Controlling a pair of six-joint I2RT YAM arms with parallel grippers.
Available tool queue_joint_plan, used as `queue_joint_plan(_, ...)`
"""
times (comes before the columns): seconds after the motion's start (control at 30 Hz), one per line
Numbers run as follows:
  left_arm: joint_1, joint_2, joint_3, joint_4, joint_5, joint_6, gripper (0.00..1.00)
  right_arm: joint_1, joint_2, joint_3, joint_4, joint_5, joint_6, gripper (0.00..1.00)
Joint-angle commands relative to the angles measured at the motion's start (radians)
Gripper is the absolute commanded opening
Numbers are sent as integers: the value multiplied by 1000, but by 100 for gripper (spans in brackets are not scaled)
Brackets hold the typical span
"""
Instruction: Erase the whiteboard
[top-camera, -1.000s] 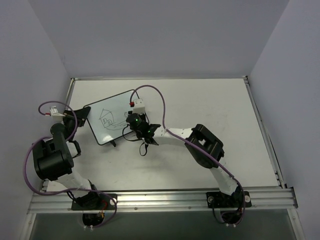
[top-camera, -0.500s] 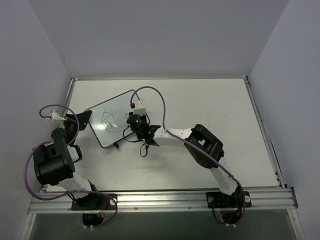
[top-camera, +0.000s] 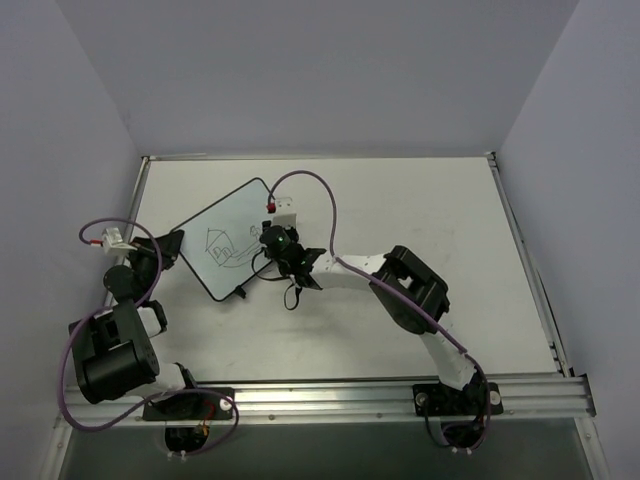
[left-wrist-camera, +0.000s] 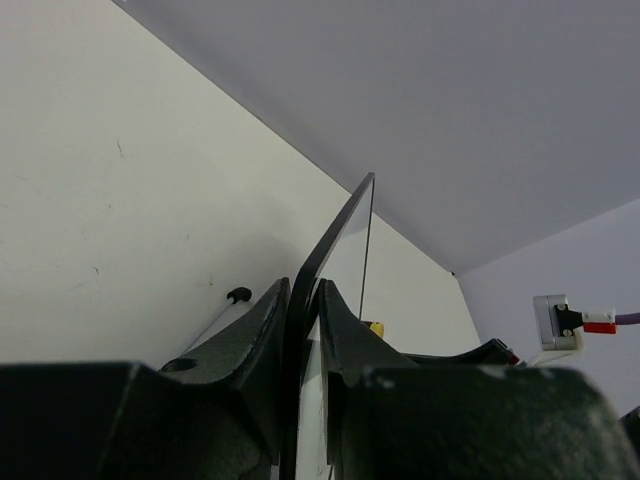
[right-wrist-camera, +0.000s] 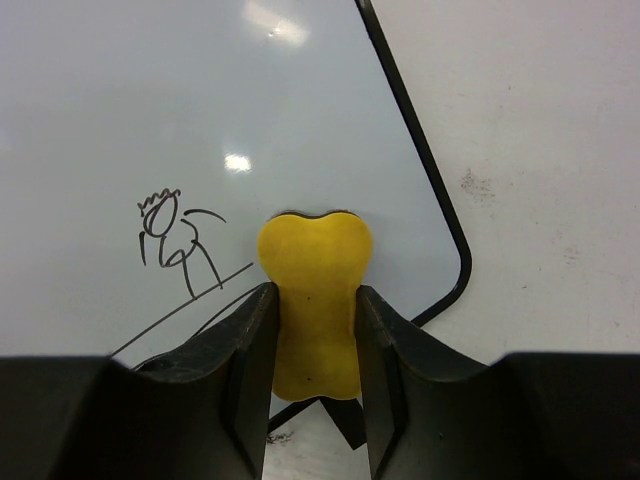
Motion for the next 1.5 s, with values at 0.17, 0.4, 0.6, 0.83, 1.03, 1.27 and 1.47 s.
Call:
queue_joint_plan(0.17,2,-110,2,-237,-63,115,2,-71,4,-19,-35,-35,28,1)
queue_joint_plan(0.4,-40,-226,-9,-397,-121,146,2,-75,1,-14,-30,-55,35,1)
queue_joint_plan(0.6,-97,-367,-35,-538,-190,195,2,-76,23,3,-15,-83,41,0)
queue_joint_plan(0.83,-111,-416,-43,-627,-219,212,2,-105,27,29,-26,-86,35,0)
queue_joint_plan(1.03,-126,-455,-46,-701,-235,220,2,-119,26,44,-32,-107,41,0)
queue_joint_plan(1.27,-125,-533,-26,-810,-255,221,68,-91,34,40,-23,-104,51,0)
queue_joint_plan(1.47,-126,-613,20,-911,-278,220,74,-85,35,32,-20,-107,51,0)
